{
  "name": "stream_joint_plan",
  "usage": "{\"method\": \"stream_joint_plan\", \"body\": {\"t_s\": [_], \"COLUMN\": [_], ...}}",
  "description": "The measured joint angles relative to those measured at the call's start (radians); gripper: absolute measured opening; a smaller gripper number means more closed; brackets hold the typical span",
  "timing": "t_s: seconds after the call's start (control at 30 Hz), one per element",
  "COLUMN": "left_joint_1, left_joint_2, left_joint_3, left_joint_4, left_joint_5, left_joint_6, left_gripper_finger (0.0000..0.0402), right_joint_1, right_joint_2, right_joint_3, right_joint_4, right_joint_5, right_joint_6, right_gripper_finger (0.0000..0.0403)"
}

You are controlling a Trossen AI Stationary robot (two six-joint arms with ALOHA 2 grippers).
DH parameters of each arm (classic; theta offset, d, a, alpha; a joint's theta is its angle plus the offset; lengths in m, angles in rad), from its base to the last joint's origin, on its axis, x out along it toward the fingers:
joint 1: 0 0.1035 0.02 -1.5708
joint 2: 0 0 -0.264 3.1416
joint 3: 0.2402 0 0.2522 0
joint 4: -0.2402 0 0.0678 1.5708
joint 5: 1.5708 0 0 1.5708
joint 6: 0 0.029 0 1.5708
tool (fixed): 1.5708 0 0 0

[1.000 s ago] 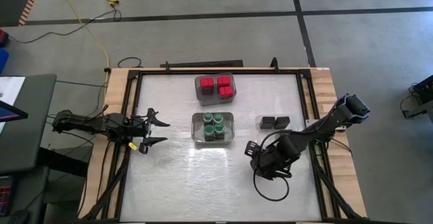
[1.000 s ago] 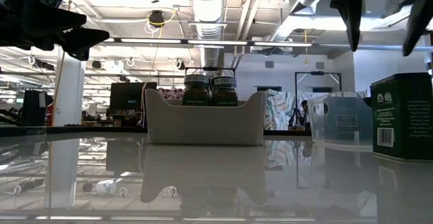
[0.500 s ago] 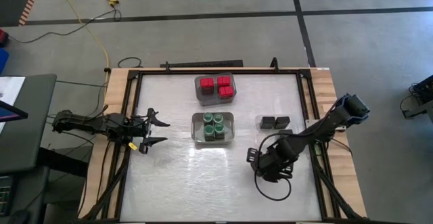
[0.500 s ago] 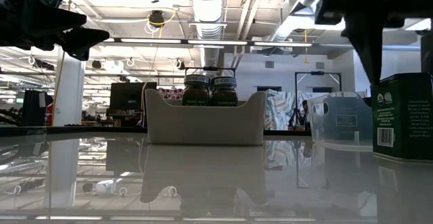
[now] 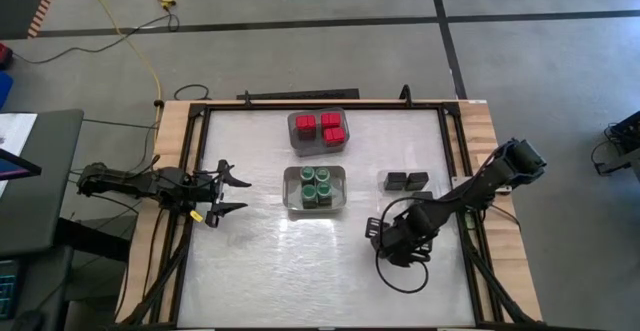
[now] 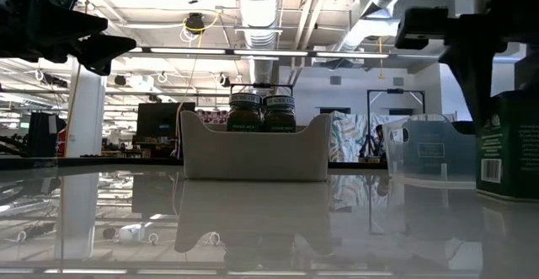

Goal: Sort spices by type
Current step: Put the black spice can into the transparent bin

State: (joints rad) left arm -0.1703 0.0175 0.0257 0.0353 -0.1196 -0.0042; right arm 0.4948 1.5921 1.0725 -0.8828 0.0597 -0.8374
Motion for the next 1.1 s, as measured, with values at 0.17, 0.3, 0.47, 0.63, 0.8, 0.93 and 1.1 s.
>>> {"method": "stream_joint_plan", "body": {"t_s": [0.17,0.3,0.47,0.63,0.8,0.93,1.1], "left_joint_1": [0.000,0.000,0.000,0.000,0.000,0.000,0.000], "left_joint_2": [0.000,0.000,0.000,0.000,0.000,0.000,0.000], "left_joint_3": [0.000,0.000,0.000,0.000,0.000,0.000,0.000], "left_joint_4": [0.000,0.000,0.000,0.000,0.000,0.000,0.000], "left_joint_5": [0.000,0.000,0.000,0.000,0.000,0.000,0.000], "left_joint_6": [0.000,0.000,0.000,0.000,0.000,0.000,0.000], "left_gripper_finger": [0.0247,0.0247,0.0247,0.0247,0.0247,0.0247,0.0247], "right_joint_1": [-0.032,-0.119,-0.264,-0.391,-0.430,-0.441,-0.458], "right_joint_2": [-0.002,-0.040,-0.178,-0.323,-0.372,-0.333,-0.244], "right_joint_3": [0.047,0.119,0.150,0.150,0.151,0.151,0.151], "right_joint_4": [-0.058,-0.186,-0.248,-0.265,-0.279,-0.324,-0.358], "right_joint_5": [-0.001,-0.005,-0.010,-0.009,-0.010,-0.011,-0.011], "right_joint_6": [0.121,0.285,0.425,0.525,0.625,0.681,0.737], "right_gripper_finger": [0.0145,0.0145,0.0145,0.0145,0.0145,0.0145,0.0145]}}
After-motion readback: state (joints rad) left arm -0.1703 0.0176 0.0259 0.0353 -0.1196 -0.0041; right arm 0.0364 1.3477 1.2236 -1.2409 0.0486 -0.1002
